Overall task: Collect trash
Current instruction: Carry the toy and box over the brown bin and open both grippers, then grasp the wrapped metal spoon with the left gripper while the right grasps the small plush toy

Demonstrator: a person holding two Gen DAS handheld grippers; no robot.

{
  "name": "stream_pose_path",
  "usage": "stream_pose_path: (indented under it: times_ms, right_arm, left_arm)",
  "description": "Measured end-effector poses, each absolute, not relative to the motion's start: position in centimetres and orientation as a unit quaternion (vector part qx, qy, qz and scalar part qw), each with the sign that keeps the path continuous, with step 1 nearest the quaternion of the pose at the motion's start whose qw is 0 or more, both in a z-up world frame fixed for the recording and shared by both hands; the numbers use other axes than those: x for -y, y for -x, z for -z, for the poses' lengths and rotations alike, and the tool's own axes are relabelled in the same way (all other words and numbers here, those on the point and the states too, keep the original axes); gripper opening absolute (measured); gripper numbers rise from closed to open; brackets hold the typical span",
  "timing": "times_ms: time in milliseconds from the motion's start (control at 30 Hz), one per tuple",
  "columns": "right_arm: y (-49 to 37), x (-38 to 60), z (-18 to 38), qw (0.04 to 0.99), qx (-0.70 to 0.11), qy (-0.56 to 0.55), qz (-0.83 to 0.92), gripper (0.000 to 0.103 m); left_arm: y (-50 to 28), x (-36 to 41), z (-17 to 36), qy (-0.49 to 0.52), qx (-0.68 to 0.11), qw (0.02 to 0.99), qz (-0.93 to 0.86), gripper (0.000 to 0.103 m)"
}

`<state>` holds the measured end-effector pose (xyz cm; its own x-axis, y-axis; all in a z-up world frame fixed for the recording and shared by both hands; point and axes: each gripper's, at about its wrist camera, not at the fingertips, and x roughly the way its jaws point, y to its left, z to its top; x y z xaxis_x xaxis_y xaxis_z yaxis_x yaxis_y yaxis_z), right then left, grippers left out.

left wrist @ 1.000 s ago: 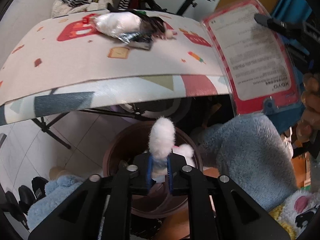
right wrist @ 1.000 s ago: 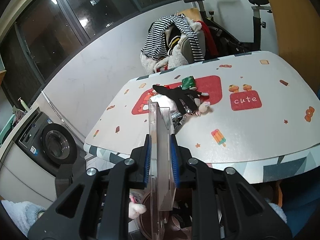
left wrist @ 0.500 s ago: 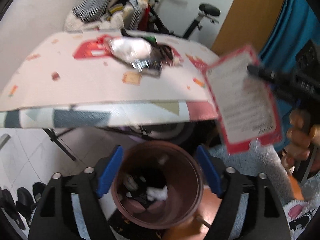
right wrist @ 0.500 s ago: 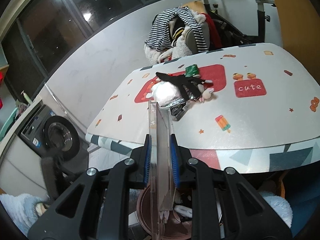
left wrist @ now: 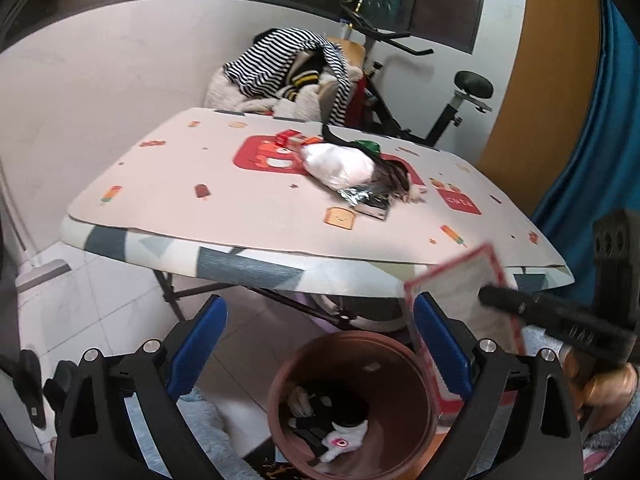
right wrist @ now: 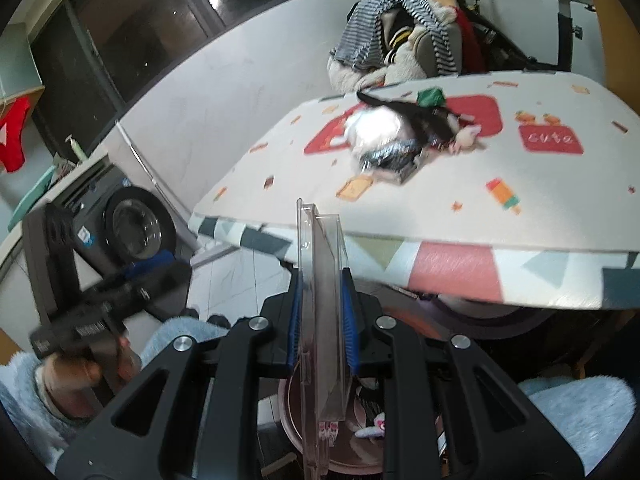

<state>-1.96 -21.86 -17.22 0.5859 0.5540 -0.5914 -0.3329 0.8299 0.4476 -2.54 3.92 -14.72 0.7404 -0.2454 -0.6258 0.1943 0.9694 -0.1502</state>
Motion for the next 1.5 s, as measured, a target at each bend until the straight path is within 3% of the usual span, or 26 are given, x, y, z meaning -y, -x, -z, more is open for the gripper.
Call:
stream_pose_path:
  times_ms: [433, 1067, 1133, 1233, 1300, 1400, 1500]
  right_arm:
    - [1.7, 22.3, 23.7, 0.843, -0.453, -0.184, -0.223, 0.022]
    - [1.1, 21.6, 25.9, 0.834, -0.490, -0.165, -0.192, 0.025]
    - [1.1, 21.5, 25.9, 0.834, -0.492, -0.162, -0.192, 0.030]
    - [1.2, 21.5, 25.8, 0.835, -0.489, -0.162, -0.191, 0.049]
    - [1.3, 21.7, 25.7, 0.840, -0.484, -0.164, -0.184, 0.076]
    - [1.4, 22.1, 25.3, 0.848, -0.473, -0.166, -0.171, 0.096]
    - [1.2, 22.5, 24.7, 0.859, -0.464, -0.157, -0.149, 0.097]
  left_arm:
    - [3.6, -5.5, 15.4, 0.070, -0.338, 0.936, 0.067, 0.093]
    - [4.2, -4.7, 17.2, 0.064, -0.357, 0.930, 0.066, 0.093]
    - [4.1, -4.7, 17.2, 0.065, -0.359, 0.929, 0.065, 0.093]
    - [4.0, -4.7, 17.5, 0.067, -0.363, 0.927, 0.063, 0.093]
    - [3.9, -4.8, 17.6, 0.068, -0.364, 0.927, 0.062, 0.093]
    - [3.8, -5.0, 17.7, 0.073, -0.367, 0.926, 0.060, 0.093]
    - [3.5, -5.3, 17.7, 0.079, -0.368, 0.925, 0.057, 0.093]
